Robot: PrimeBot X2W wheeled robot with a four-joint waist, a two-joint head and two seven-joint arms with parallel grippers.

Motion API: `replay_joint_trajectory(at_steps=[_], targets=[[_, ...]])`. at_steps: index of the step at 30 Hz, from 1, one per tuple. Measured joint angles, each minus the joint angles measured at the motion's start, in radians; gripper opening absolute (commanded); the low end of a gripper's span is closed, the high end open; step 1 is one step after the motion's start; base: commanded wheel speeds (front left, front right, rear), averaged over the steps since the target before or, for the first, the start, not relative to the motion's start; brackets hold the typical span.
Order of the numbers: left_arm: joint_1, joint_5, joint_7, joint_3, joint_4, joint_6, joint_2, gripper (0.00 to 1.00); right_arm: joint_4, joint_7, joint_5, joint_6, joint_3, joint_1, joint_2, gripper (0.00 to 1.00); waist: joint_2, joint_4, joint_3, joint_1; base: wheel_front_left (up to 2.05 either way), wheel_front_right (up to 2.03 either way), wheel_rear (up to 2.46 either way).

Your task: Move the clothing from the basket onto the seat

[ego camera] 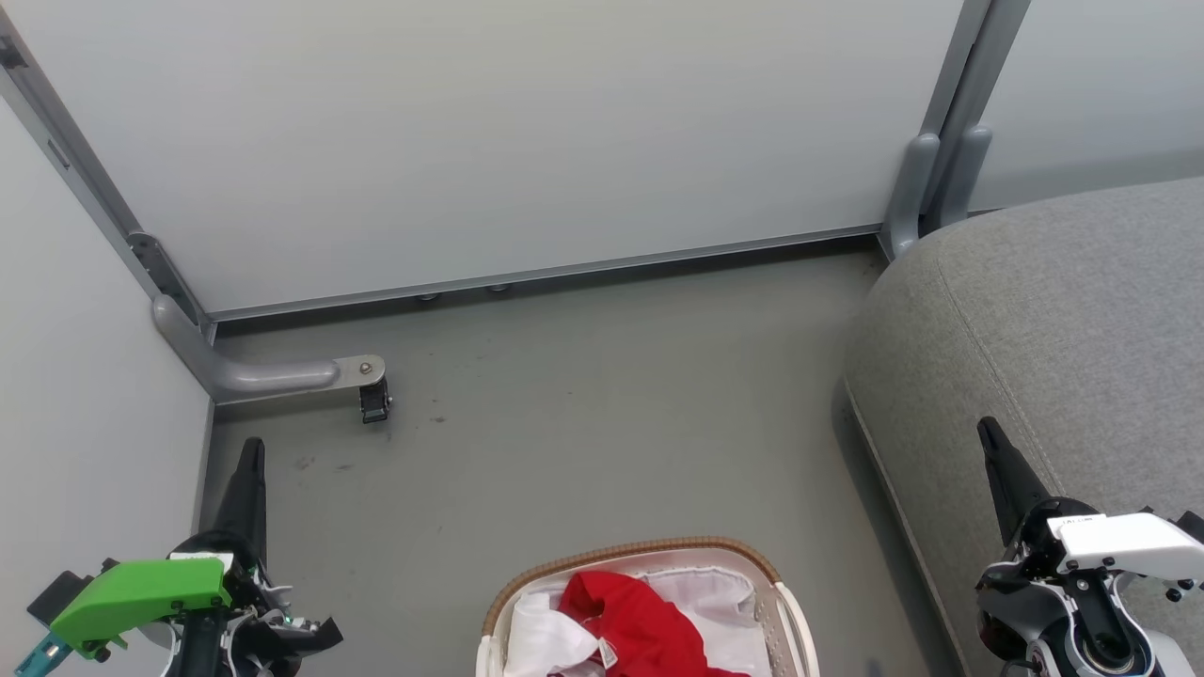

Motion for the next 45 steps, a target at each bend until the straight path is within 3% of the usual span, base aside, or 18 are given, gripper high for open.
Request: replay_joint_trajectory(at_steps=[37,38,45], targets=[[0.000,0.000,0.000,0.000,0.000,0.000,0.000,0.00,0.000,0.000,0.000,0.000,0.000,0.000,0.000,0.00,0.0000,0.000,0.000,0.0000,0.00,0.00,0.00],[0.000,0.000,0.000,0.000,0.000,0.000,0.000,1.00,0.000,0.000,0.000,0.000,0.000,0.000,0.000,1.00,0.0000,0.000,0.000,0.0000,0.00,0.00,0.00],[0.049,0.000,-0.006,-0.016,0.055,0.001,-0.009,1.00,0.054,-0.007,-0.002,0.000,0.008,0.036,0.020,1.00,0.0000,0.000,0.000,0.0000,0.00,0.00,0.00]])
